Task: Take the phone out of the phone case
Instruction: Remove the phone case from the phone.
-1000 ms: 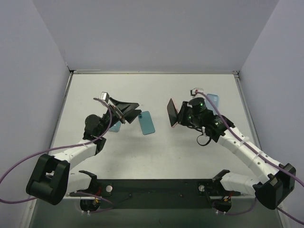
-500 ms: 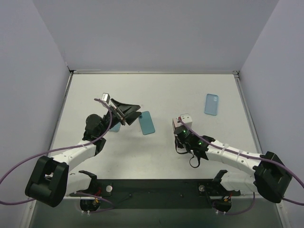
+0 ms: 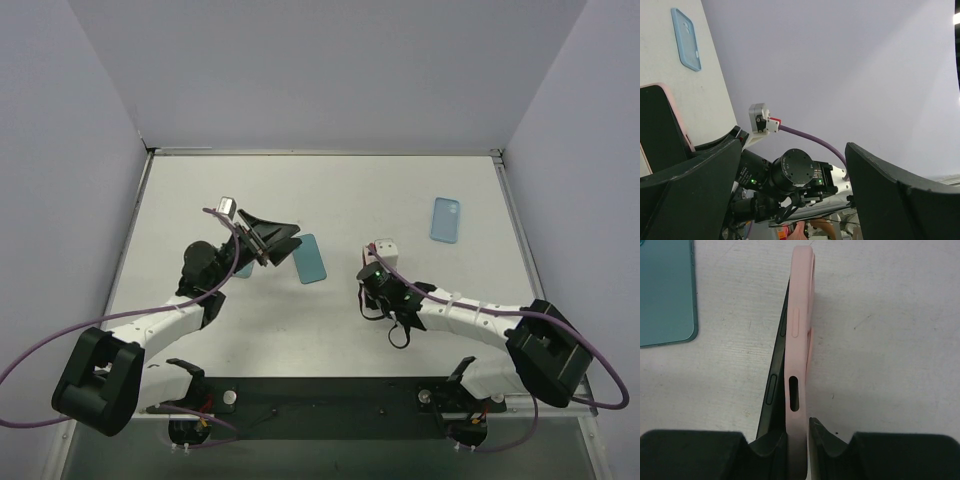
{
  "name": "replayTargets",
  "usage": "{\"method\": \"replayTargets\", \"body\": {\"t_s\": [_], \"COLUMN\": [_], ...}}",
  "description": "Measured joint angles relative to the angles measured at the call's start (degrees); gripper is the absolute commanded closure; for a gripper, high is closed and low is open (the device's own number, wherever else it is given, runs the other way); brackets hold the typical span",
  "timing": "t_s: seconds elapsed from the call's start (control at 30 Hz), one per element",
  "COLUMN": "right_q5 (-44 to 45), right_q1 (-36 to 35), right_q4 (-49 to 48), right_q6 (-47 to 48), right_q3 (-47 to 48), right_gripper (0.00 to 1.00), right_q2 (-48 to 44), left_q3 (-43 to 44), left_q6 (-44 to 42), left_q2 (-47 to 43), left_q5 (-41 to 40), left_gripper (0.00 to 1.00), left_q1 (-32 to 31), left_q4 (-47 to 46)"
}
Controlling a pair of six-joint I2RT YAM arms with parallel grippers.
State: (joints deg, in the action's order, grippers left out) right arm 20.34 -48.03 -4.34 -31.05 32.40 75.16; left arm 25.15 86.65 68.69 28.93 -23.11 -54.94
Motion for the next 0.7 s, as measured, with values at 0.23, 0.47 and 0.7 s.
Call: {"method": "replayTargets", "body": {"t_s": [0.23,0.47,0.7], "right_q5": [-1.75,-3.91,-5.7], "right_q1": [1.97,4.28,5.97], "right_q4": [-3.19,-7.63,-11.15], "right_q6": [-1.25,-2.56,-3.3], "right_q3": [0.52,0.79,1.77], "right_gripper": [0.84,0.84,0.9], "right_q2": [4.46,8.04,10.86], "left_q3": [0.0,0.02,0.07], "left_q6": [-0.37,-1.07,-1.44], "left_q2": [0.0,0.0,0.33], "left_q5": [-0.02,-0.04,-0.04], "left_gripper": [0.04,0.04,0.04], "left_q1": [-0.61,-1.36,-2.08], "left_q4": [1.18,2.45,2.47]}}
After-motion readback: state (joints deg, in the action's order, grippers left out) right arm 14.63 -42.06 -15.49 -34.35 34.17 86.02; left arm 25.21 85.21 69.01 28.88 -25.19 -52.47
